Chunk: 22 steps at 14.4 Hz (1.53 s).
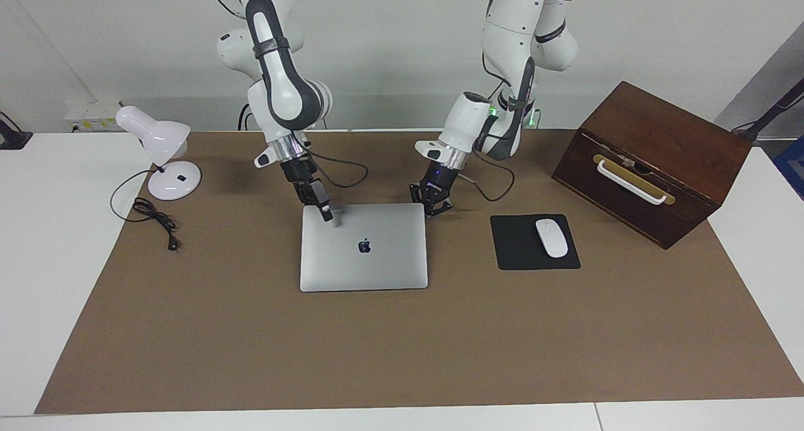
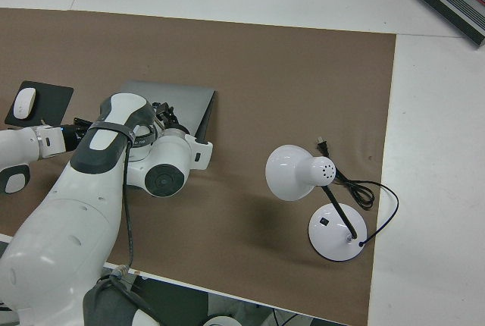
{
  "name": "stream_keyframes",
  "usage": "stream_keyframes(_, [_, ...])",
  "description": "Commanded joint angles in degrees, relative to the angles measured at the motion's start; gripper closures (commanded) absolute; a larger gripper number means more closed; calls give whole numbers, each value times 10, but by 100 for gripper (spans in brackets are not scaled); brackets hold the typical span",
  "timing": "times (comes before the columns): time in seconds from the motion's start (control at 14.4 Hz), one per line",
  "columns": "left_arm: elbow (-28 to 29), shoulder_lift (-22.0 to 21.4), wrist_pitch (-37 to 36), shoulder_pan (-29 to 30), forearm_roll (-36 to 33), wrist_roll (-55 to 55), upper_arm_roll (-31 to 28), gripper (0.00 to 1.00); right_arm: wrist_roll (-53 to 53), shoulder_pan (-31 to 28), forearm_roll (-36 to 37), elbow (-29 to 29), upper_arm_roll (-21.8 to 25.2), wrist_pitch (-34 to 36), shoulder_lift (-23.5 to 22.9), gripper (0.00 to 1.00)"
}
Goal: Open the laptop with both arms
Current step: 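Lift the laptop lid upward with the right gripper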
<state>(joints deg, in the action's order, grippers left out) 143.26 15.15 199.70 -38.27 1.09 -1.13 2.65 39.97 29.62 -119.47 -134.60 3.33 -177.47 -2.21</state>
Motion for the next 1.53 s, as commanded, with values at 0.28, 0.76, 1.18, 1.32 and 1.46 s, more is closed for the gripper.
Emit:
stream_keyframes(0.28, [-11, 23, 10, -14, -2, -9, -12, 100, 24, -4, -9, 90, -2, 17, -30, 0])
stream_keyframes(0.76, [-10, 23, 10, -14, -2, -9, -12, 100, 20, -24, 21, 186, -2, 17, -70, 0])
stream_keyframes(1.18, [-10, 24, 10, -17, -1, -10, -12, 100, 17, -37, 59, 232, -2, 24, -119, 0])
stream_keyframes(1.32, [-10, 24, 10, -18, -1, -10, -12, 100, 17, -42, 64, 244, -2, 25, -133, 0])
stream_keyframes(1.46, [-10, 24, 10, -18, -1, -10, -12, 100, 17, -48, 65, 256, -2, 26, -141, 0])
